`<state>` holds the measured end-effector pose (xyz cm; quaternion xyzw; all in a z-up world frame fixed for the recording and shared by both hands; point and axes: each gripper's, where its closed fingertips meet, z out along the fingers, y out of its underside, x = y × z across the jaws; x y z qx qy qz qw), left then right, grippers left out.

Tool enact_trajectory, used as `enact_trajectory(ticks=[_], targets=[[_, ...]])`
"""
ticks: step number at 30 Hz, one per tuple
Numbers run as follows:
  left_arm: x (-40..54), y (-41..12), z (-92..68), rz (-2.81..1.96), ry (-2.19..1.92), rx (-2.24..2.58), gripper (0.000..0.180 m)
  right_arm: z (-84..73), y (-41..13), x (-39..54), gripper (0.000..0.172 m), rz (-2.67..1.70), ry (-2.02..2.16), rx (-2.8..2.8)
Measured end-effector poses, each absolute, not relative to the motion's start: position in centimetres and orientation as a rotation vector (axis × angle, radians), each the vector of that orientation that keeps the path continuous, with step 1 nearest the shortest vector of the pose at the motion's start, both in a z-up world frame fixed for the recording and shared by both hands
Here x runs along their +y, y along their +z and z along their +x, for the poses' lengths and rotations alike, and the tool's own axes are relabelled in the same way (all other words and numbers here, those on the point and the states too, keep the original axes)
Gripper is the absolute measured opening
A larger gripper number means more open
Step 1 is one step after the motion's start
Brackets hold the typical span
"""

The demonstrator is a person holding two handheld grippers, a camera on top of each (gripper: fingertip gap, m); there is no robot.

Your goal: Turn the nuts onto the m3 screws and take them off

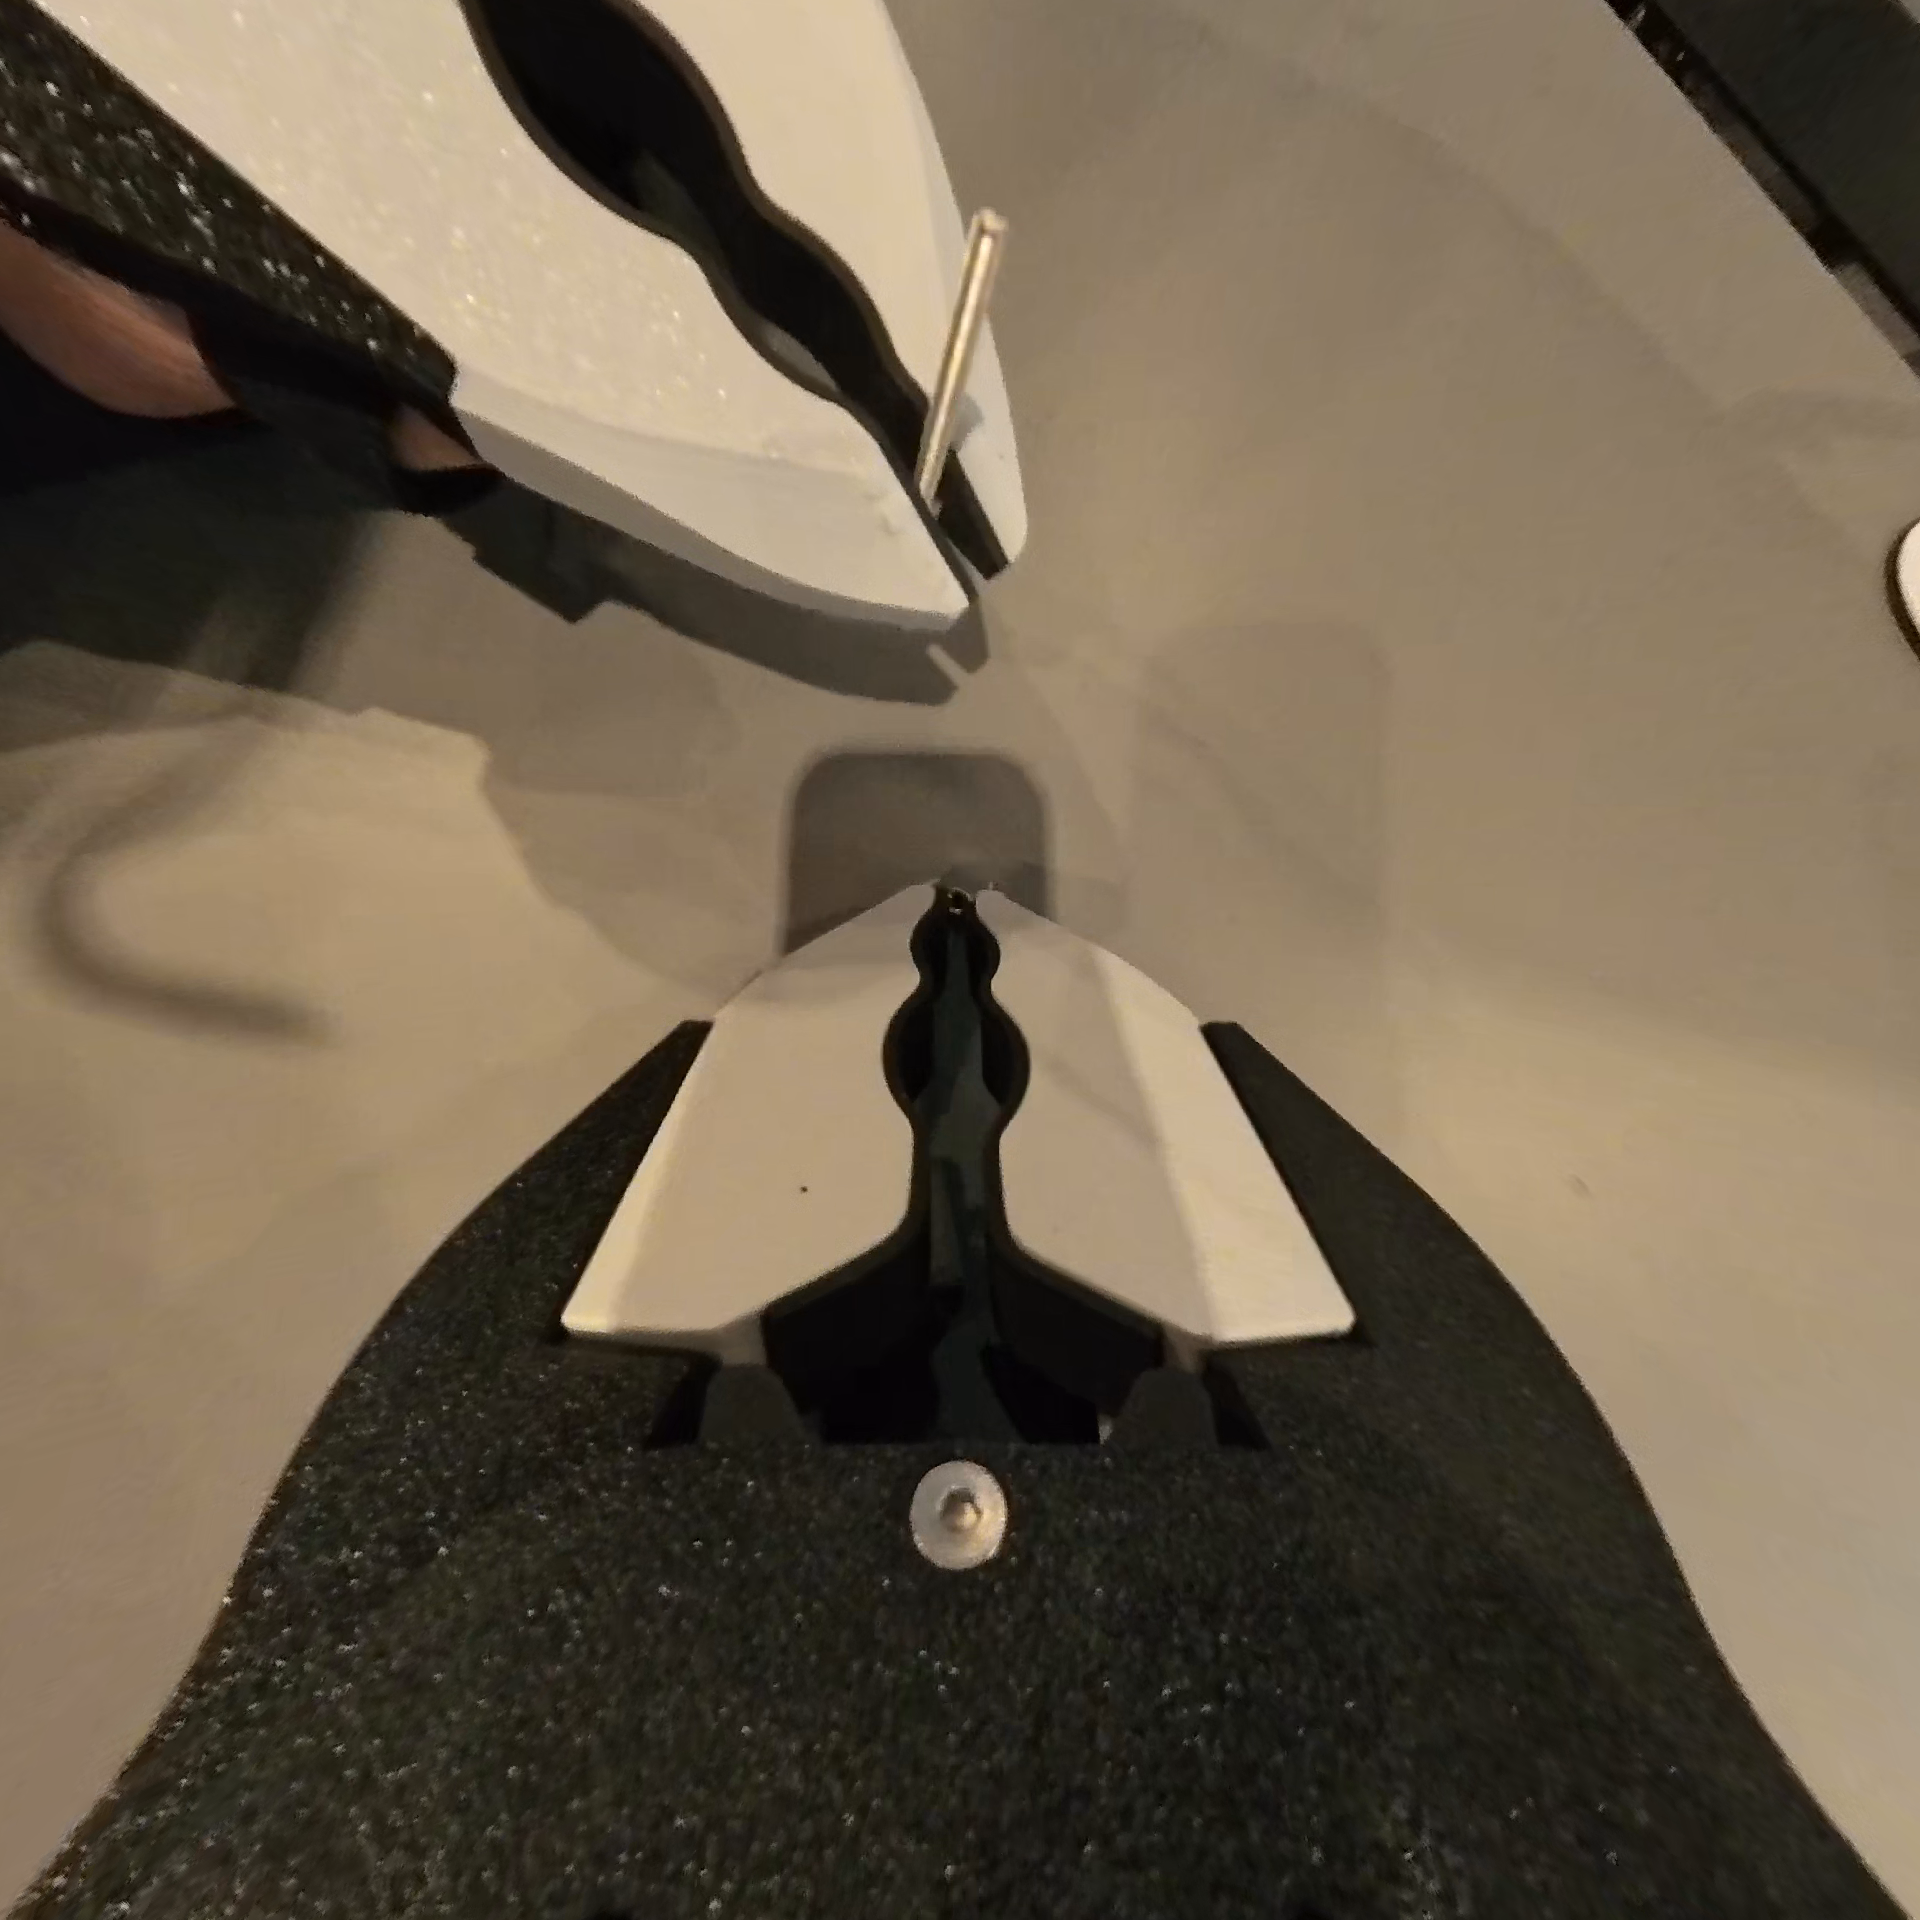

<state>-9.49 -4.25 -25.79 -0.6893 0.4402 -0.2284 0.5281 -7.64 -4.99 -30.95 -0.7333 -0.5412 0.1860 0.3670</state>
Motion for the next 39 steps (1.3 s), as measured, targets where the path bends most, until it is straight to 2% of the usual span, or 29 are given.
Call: enact_trajectory(ticks=[1, 12, 15, 23, 39], targets=[[-4.2, -25.8, -9.5, -1.647, -0.547, 1.051, 0.004, -7.5, -30.9, -4.9, 0.003, -1.880, 0.476, -1.388], [-4.9, -27.0, -8.8, -1.696, -0.534, 1.146, 0.004, -5.4, -27.2, -4.1, 0.000, -1.767, 0.609, -1.262], [-4.7, -27.2, -9.0, -1.712, -0.513, 1.140, 0.004, -5.1, -28.3, -4.2, 0.000, -1.825, 0.633, -1.286], [-4.8, -27.4, -8.9, -1.708, -0.496, 1.161, 0.004, -6.5, -30.7, -5.0, 0.015, -1.903, 0.595, -1.385], [-4.9, -27.7, -8.7, -1.705, -0.484, 1.187, 0.004, -7.4, -31.0, -5.7, 0.008, -1.877, 0.577, -1.450]])
